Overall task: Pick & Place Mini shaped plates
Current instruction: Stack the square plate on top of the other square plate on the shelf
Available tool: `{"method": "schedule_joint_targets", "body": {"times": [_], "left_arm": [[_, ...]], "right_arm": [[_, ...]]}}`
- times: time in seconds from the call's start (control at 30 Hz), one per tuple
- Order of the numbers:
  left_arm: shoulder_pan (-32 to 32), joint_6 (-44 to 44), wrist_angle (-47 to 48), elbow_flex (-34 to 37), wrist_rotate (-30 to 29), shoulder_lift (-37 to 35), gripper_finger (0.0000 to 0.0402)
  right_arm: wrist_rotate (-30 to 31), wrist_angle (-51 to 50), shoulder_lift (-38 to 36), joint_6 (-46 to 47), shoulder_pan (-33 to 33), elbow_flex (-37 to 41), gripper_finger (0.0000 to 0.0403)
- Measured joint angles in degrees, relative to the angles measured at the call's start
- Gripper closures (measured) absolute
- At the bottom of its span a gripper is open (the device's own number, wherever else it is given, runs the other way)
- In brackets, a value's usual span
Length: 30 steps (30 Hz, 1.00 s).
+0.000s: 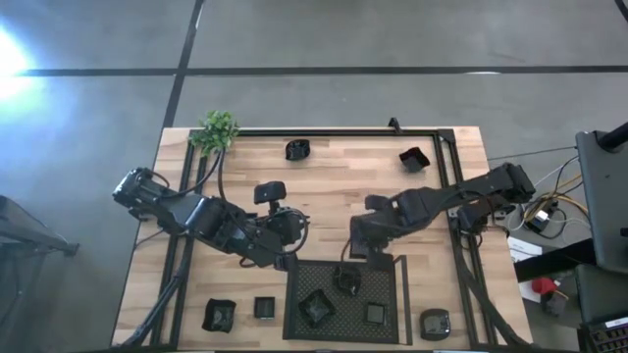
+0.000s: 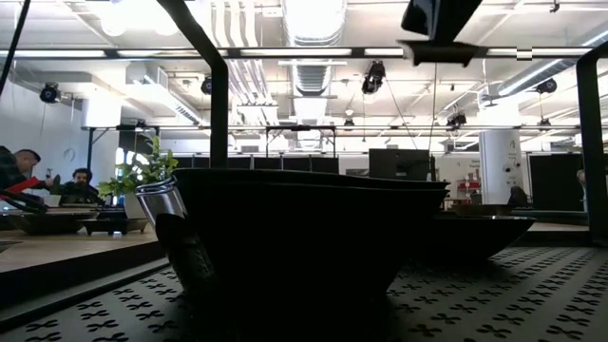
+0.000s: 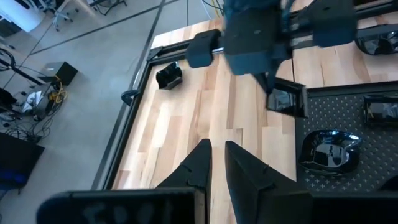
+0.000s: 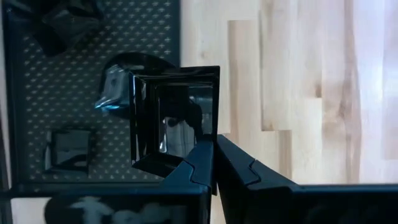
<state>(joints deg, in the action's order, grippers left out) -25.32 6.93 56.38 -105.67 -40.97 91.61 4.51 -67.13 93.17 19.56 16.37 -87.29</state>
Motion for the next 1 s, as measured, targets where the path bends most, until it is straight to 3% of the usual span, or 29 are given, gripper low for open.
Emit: {"method": "schedule_joint_targets", "body": {"times": [1.0], "left_arm": [[0.11,-0.45,1.87,3.23,-0.32,-0.02,0.0360]], "right_arm": [[-3.24,0.49,0.07,4.03,1.87,-0.01,0.0394]]}}
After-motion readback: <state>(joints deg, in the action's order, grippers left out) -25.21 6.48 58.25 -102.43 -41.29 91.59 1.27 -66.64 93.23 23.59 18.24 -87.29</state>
